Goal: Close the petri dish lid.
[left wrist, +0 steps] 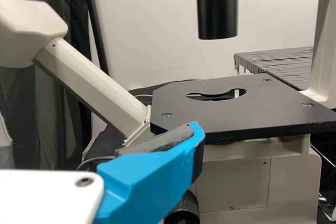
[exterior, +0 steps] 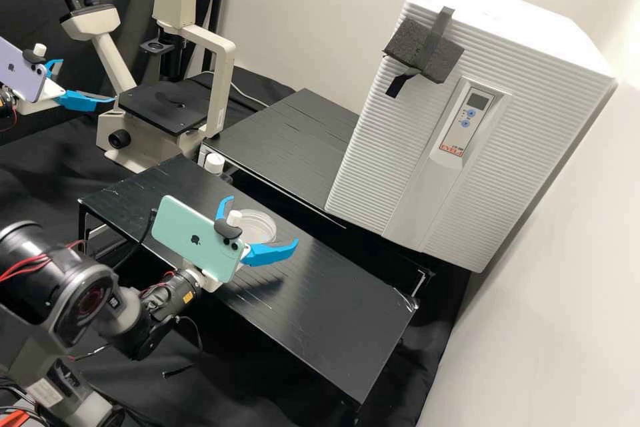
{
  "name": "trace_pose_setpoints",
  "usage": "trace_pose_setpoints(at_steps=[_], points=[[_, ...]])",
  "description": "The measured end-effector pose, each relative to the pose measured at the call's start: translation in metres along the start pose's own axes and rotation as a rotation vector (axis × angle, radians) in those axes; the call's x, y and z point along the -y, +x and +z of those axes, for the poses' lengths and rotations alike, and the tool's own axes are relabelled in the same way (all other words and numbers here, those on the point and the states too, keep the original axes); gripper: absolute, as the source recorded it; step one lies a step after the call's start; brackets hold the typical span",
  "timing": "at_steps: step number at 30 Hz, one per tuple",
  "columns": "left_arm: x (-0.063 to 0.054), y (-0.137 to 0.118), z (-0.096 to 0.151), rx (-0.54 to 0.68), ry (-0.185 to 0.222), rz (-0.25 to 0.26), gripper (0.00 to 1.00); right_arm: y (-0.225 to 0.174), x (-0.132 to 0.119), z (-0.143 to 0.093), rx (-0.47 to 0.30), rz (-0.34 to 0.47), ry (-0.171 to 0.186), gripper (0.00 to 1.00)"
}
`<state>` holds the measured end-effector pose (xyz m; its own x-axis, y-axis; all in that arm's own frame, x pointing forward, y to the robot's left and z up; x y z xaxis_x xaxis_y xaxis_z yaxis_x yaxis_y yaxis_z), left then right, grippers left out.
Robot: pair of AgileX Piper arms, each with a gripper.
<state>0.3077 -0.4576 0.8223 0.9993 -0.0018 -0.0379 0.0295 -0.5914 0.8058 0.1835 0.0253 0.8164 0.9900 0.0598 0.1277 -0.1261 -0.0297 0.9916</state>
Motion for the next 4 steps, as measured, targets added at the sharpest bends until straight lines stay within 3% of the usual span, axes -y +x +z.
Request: trace_pose_setpoints(at_steps=[4], points=[[0.0,0.0,0.0,0.0,0.0,0.0,1.0,-0.0066,-0.0101,0.0026,0.003,0.049,0.104,1.0]])
